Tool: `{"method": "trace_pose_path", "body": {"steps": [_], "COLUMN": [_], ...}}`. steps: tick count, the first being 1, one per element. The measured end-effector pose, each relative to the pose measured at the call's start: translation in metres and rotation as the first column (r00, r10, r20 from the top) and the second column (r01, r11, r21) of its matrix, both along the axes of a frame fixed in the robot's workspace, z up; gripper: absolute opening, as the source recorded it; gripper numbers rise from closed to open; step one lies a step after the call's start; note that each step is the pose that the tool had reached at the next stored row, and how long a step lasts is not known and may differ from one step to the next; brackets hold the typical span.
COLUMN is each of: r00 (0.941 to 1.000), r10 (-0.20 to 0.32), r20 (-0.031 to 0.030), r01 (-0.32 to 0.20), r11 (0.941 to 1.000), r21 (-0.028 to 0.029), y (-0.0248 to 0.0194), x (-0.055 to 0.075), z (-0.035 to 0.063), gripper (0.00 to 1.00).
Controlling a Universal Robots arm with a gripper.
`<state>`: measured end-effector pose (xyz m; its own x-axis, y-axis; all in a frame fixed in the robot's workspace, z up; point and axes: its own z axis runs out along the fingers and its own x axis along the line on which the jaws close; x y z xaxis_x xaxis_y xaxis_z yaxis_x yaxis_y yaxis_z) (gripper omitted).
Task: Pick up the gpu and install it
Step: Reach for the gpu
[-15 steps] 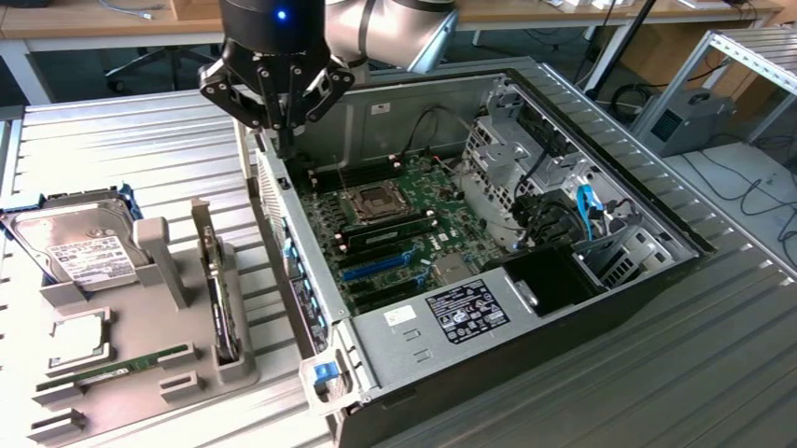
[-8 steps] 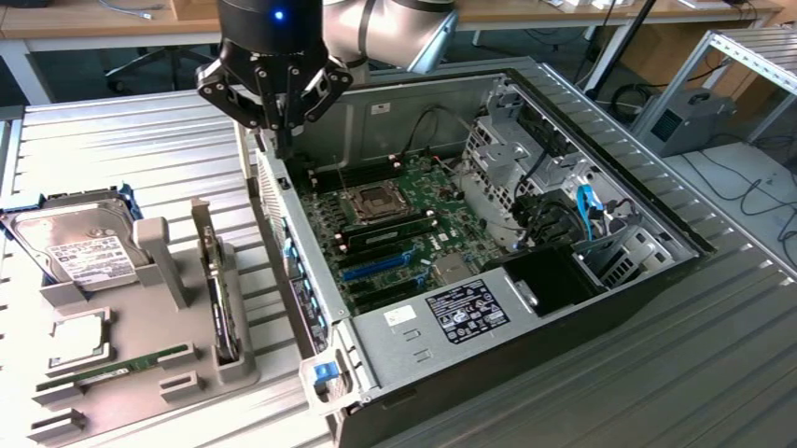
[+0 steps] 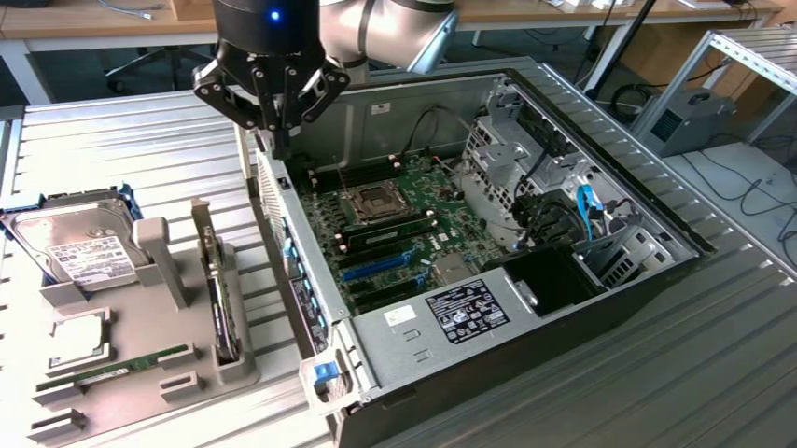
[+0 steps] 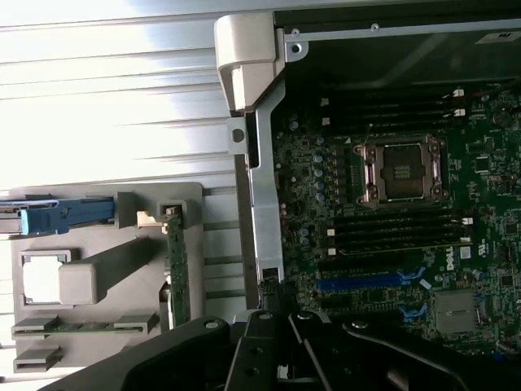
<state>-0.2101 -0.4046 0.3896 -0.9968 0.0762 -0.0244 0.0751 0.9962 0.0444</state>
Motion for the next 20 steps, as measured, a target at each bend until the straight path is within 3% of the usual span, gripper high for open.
{"method": "trace_pose_path", "body": {"steps": [12, 14, 20], "r00": [1.0000, 1.0000, 1.0000], "r10": [0.000, 0.000, 0.000], "r20": [0.0000, 0.0000, 0.0000], "r01": [0.000, 0.000, 0.000], "r11": [1.0000, 1.0000, 1.0000], "r21": [-0.0001, 0.0000, 0.0000], "y": [0.0000, 0.0000, 0.0000], "x": [-0.003, -0.009, -0.011], "z": [-0.0004, -0.0026, -0.0032], "gripper": [0.11, 0.11, 0.11]}}
